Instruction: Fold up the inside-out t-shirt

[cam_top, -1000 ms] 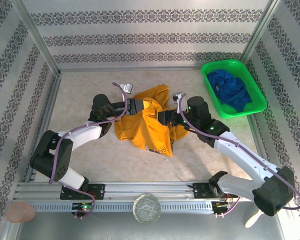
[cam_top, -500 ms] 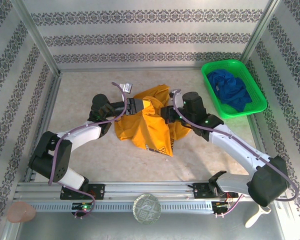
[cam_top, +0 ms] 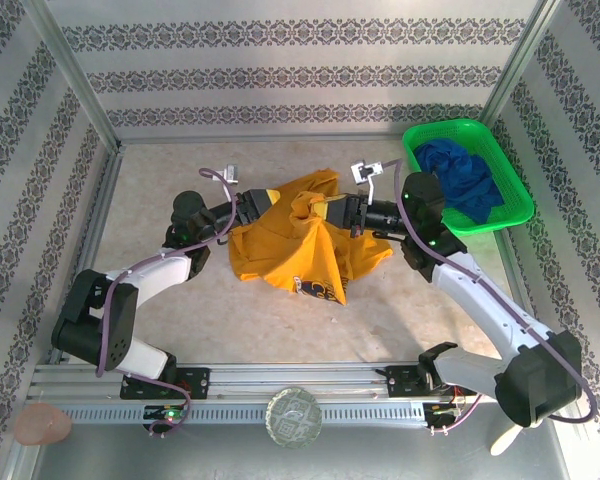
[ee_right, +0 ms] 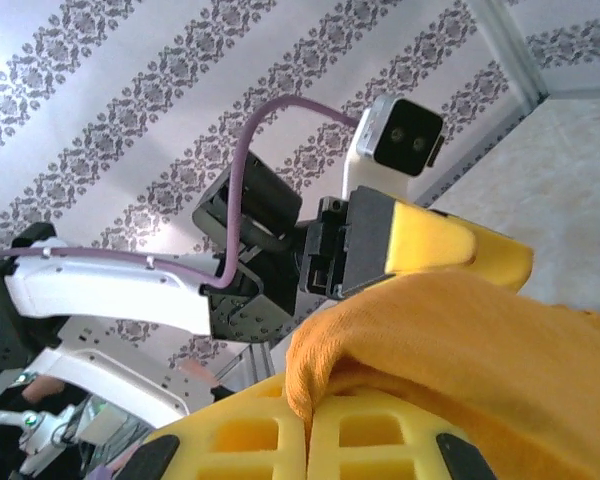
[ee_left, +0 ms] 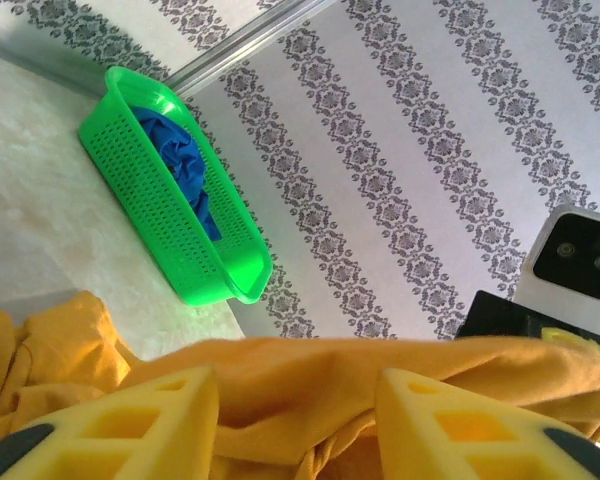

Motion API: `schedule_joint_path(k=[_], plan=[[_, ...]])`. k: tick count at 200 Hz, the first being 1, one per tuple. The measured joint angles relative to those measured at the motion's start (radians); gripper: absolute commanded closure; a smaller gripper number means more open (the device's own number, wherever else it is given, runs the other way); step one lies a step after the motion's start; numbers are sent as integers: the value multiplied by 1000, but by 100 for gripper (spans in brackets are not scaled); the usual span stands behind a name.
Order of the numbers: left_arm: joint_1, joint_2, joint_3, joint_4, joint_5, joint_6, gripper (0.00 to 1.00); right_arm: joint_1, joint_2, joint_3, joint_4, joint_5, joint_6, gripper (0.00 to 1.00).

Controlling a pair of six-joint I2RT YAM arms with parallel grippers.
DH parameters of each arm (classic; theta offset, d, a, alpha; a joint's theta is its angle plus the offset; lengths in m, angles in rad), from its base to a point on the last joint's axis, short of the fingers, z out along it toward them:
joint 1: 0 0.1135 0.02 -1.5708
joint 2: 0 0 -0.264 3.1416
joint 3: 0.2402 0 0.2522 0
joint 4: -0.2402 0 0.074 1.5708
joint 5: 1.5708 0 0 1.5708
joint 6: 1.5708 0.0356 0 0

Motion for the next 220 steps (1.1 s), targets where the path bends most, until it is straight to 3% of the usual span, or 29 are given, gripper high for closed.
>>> schedule_joint_path(k=[48,81,120,160,220], plan=[[-14,-197,1,-246,-62,151,51,-26,40,-66,53,-26,44,100],[-110,-297,44,-465,-150,307,48,-32,40,-82,70,-28,53,100],[-237,-262,153,-746,-303,538,41,-32,40,-89,89,-31,67,100],[-263,-189,238,-904,-415,713,38,-32,40,-91,97,-32,73,100],[-263,-68,361,-998,-377,879,32,-30,39,-92,96,-32,74,100]])
